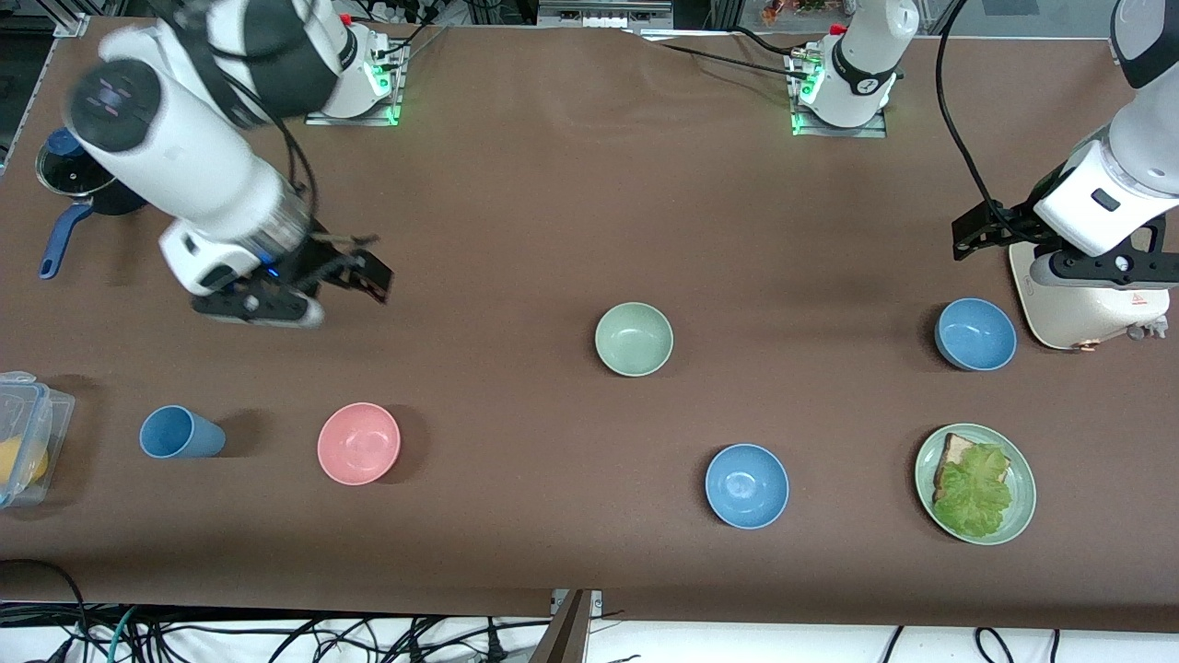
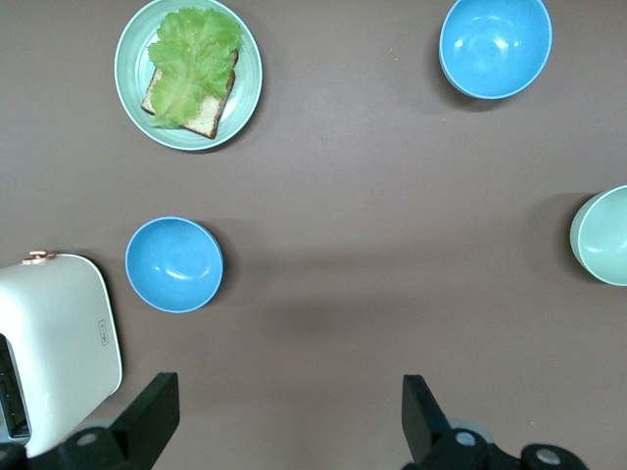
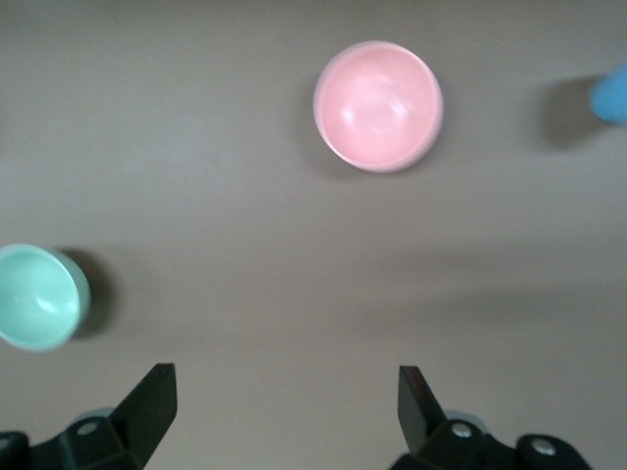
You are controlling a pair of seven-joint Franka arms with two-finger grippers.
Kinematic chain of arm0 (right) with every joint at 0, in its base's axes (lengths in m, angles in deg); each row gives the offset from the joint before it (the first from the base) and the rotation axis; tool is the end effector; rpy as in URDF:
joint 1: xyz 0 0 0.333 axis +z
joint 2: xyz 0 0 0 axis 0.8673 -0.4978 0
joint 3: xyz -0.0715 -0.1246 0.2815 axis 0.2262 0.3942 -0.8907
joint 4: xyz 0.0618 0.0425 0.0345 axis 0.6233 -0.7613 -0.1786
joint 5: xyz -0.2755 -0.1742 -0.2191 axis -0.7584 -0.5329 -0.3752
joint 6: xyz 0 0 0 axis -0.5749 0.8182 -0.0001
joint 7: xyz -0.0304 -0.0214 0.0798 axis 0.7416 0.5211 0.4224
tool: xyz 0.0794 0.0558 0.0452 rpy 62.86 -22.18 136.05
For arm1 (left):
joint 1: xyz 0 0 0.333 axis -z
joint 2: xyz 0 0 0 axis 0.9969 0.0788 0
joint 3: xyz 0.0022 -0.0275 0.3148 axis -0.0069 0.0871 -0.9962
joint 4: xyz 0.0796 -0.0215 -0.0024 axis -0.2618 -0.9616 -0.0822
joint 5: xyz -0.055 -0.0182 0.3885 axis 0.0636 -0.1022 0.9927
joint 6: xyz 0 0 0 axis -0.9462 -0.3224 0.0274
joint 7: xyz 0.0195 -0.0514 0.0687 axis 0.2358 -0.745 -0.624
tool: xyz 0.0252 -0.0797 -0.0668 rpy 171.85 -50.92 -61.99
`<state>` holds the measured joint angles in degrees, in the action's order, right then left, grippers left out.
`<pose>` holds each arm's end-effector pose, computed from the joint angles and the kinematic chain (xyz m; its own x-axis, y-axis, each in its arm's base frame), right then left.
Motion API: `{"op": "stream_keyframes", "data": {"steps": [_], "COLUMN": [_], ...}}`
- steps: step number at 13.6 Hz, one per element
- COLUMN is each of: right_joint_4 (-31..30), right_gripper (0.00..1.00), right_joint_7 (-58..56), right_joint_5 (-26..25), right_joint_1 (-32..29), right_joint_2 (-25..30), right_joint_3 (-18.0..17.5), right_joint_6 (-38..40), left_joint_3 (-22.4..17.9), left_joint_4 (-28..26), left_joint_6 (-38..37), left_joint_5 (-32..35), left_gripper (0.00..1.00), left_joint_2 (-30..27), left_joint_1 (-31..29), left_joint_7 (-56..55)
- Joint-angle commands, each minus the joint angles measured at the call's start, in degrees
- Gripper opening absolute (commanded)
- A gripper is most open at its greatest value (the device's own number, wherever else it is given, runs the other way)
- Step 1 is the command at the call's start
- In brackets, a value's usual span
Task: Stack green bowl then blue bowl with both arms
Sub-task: 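Release the green bowl and raise the right gripper back to rest, then move the left gripper down to the blue bowl near the toaster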
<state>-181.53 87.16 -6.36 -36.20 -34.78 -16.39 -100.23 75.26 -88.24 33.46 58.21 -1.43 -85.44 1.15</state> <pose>0.5769 0.1898 0.5314 0.9953 -0.0965 -0.0046 -0.0966 -0.9930 -0.0685 0.5712 -0.0448 0.5785 0.9977 -0.0285 -0.0612 -0.0305 -0.9990 -0.0322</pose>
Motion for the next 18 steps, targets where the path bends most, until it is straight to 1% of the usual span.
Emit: {"op": "stream_keyframes", "data": {"steps": [1,3,4,9,11,13,15,16,18], "right_joint_4": [-3.2,-0.2,0.1,0.2,0.5,0.5,1.1,1.2,2.0], "right_gripper": [1.0,1.0,1.0,1.0,1.0,1.0,1.0,1.0,1.0], "right_joint_7": [-5.9,-11.0,-12.5,-13.6,-13.5,-13.7,-13.8,-13.8,-13.8], "right_joint_5": [0.6,0.3,0.2,-1.3,-3.9,-5.3,-5.8,-6.0,-6.0], "right_joint_1": [-7.7,-16.4,-18.6,-18.9,-18.9,-18.9,-18.8,-18.8,-19.0], "right_joint_2": [4.5,3.9,3.4,3.4,3.3,3.0,3.0,2.9,2.9], "right_joint_3": [-3.7,-9.3,-10.3,-10.0,-10.0,-10.0,-10.0,-10.0,-9.9], "right_joint_6": [4.3,6.9,6.9,6.9,6.9,6.8,7.2,7.2,7.2], "left_joint_3": [0.0,0.0,0.0,0.2,0.3,0.9,0.3,0.3,0.3], "left_joint_4": [1.4,1.4,1.4,1.3,1.3,0.9,1.1,0.8,-1.8], "left_joint_6": [-1.1,-1.1,-1.1,-1.3,-1.4,-4.3,-3.8,-2.6,1.1], "left_joint_5": [-0.7,-0.8,-0.8,-0.8,-0.7,-0.6,-0.4,-0.4,-0.1], "left_gripper": [1.0,1.0,1.0,1.0,1.0,1.0,1.0,1.0,1.0], "left_joint_2": [0.5,0.5,0.5,0.6,1.2,1.8,3.7,4.8,5.9], "left_joint_1": [0.2,0.5,0.5,0.5,0.5,0.4,-1.3,-4.0,-7.2], "left_joint_7": [-0.8,-0.9,-0.9,-0.7,-0.9,0.1,0.3,1.5,9.5]}}
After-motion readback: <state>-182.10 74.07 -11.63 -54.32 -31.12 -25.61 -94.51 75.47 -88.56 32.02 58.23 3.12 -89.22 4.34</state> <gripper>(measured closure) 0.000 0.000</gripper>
